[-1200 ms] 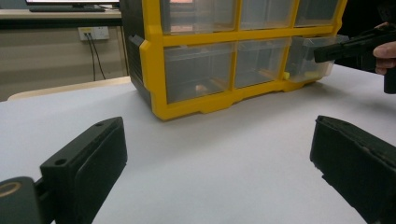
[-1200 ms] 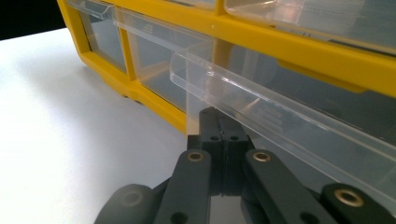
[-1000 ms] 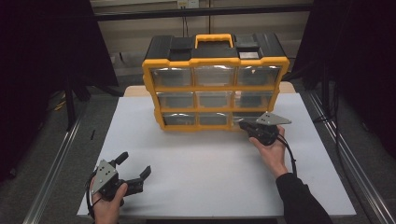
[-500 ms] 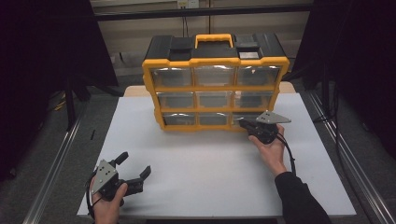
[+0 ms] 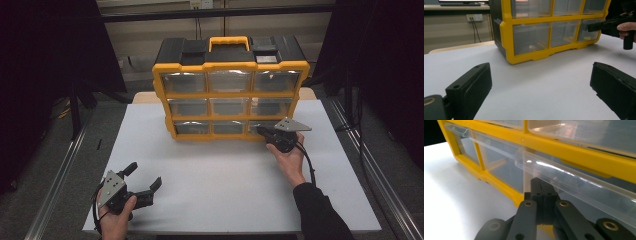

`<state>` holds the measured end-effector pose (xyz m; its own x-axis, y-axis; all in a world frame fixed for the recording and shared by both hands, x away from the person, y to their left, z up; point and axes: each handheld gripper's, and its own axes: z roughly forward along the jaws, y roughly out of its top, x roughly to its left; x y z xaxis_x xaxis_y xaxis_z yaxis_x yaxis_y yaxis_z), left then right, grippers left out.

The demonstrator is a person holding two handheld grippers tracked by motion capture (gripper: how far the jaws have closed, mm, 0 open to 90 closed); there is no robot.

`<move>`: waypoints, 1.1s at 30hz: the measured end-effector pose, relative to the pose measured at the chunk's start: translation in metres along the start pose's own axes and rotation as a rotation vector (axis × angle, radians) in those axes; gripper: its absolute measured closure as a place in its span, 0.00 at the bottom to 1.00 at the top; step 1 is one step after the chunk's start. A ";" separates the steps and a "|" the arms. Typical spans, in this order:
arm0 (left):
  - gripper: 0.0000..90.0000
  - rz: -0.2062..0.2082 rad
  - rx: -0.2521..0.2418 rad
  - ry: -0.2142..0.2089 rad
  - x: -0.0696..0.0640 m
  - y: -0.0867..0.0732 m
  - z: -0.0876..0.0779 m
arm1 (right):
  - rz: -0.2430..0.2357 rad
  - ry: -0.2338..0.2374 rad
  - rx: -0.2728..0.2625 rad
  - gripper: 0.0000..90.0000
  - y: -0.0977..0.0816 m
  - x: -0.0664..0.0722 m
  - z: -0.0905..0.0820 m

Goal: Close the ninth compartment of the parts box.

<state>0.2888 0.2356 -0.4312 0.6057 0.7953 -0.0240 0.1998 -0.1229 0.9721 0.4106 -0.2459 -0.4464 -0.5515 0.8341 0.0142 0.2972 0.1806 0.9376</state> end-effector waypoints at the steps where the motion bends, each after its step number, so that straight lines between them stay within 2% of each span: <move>1: 0.04 -0.010 -0.005 0.005 0.000 0.000 0.001 | -0.003 -0.001 0.003 1.00 0.001 0.000 0.001; 5: 0.04 -0.012 -0.005 0.006 0.000 0.000 0.002 | -0.027 -0.005 0.021 1.00 0.004 -0.001 0.006; 11: 0.04 -0.016 -0.003 0.009 0.002 -0.001 0.002 | -0.010 -0.021 0.011 1.00 0.003 -0.004 0.008; 22: 0.05 -0.021 0.000 0.005 0.000 -0.001 0.003 | -0.015 -0.024 0.023 1.00 0.003 -0.004 0.009; 25: 0.05 -0.025 -0.009 0.003 0.000 -0.001 0.002 | -0.007 -0.017 0.020 0.98 0.002 -0.003 0.009; 28: 0.04 -0.012 -0.002 0.001 0.000 -0.001 0.002 | -0.002 -0.011 0.023 0.95 0.002 -0.001 0.009; 33: 0.05 -0.021 -0.007 -0.002 0.000 -0.001 0.001 | 0.007 -0.007 0.031 0.85 0.001 0.002 0.008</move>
<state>0.2893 0.2346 -0.4321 0.6029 0.7966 -0.0447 0.2071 -0.1021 0.9730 0.4163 -0.2400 -0.4477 -0.5440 0.8389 0.0178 0.3245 0.1908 0.9264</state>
